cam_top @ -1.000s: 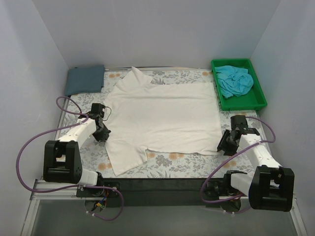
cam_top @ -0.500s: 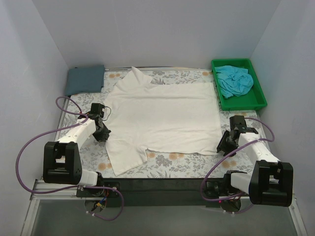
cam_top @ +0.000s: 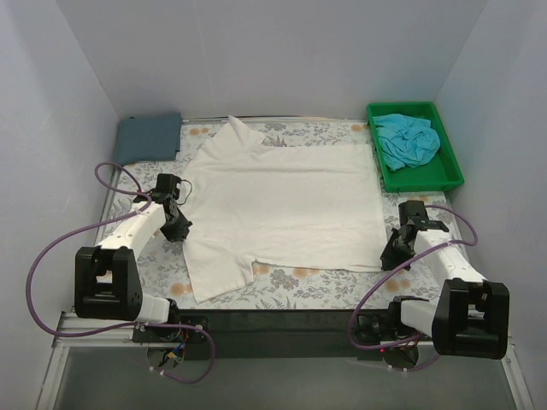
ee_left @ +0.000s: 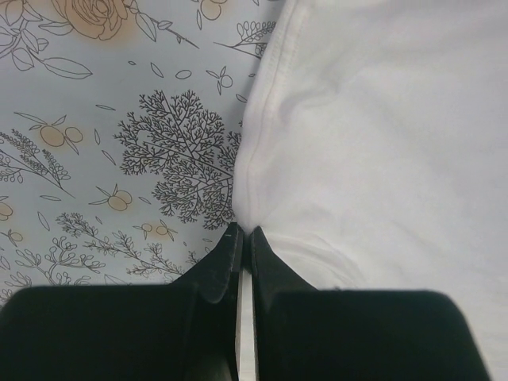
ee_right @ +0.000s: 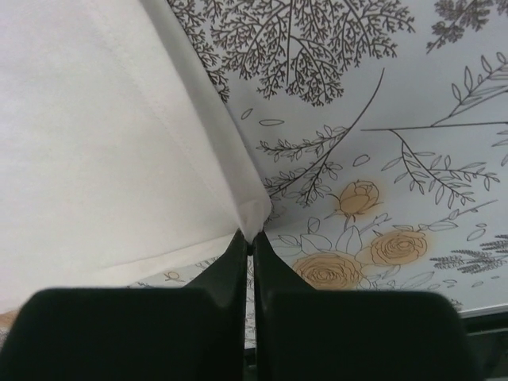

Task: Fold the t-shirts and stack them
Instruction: Fold the tshirt

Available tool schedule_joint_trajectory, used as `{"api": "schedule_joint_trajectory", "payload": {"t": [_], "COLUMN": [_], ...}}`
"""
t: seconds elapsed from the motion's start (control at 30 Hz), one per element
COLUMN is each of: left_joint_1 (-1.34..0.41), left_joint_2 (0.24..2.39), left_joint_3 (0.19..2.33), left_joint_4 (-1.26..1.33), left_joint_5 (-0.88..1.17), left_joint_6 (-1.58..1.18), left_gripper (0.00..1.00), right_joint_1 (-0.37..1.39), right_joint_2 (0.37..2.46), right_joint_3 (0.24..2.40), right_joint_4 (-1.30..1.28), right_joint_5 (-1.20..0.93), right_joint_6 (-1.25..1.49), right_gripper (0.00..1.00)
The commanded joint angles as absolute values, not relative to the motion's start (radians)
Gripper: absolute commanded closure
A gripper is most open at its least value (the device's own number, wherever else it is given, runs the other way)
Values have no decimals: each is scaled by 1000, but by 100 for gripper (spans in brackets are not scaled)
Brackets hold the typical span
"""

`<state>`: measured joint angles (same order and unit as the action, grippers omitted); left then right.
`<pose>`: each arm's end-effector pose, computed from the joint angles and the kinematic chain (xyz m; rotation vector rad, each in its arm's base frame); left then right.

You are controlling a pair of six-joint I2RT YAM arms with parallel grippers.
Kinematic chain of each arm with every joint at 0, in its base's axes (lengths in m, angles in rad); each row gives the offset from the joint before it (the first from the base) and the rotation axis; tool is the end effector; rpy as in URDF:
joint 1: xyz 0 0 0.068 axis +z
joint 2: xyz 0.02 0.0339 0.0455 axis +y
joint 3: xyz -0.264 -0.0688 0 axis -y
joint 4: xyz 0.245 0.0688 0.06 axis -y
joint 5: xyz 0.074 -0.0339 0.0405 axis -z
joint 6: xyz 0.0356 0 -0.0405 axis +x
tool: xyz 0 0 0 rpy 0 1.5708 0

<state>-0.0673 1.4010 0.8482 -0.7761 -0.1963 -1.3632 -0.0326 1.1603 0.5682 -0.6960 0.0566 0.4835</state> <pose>0.2414 -0.0093 0.1904 -1.7358 2.2370 -0.0152 0.1818 -0.0079 0.1634 0.7393 2.7561 0.0120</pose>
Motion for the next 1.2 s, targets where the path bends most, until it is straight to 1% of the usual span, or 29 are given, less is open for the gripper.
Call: {"api": "schedule_joint_trajectory", "payload": {"t": [0.0,0.33,0.4,0.5,0.73,0.77,0.83,0.87,1.03,1.17], "left_joint_1": [-61,-55,-55,-55,-55,-55,-55,-55,-55,-55], "left_joint_2": [1376,1359,1362,1367,1348,1348,1338,1336,1327,1318], "left_joint_3": [900,930,927,922,910,907,904,899,893,888], "left_joint_4": [-816,-881,-876,-871,-854,-854,-848,-845,-834,-825], "left_joint_5": [-196,-192,-183,-169,-147,-146,-137,-133,-117,-109], "left_joint_6": [-1345,-1347,-1345,-1345,-1350,-1350,-1350,-1351,-1348,-1345], "left_gripper": [100,100,100,100,100,100,100,100,100,100], "right_joint_1": [-37,-38,-38,-38,-38,-38,-38,-38,-38,-38], "right_joint_2": [1137,1069,1083,1109,1108,1103,1094,1092,1097,1068], "right_joint_3": [626,664,652,629,558,557,551,549,532,523], "right_joint_4": [-802,-902,-894,-859,-776,-775,-769,-767,-764,-758], "right_joint_5": [86,89,94,58,66,63,81,83,81,115], "right_joint_6": [465,420,414,434,497,500,518,520,532,558], "right_gripper": [99,99,90,82,80,77,68,65,64,66]}}
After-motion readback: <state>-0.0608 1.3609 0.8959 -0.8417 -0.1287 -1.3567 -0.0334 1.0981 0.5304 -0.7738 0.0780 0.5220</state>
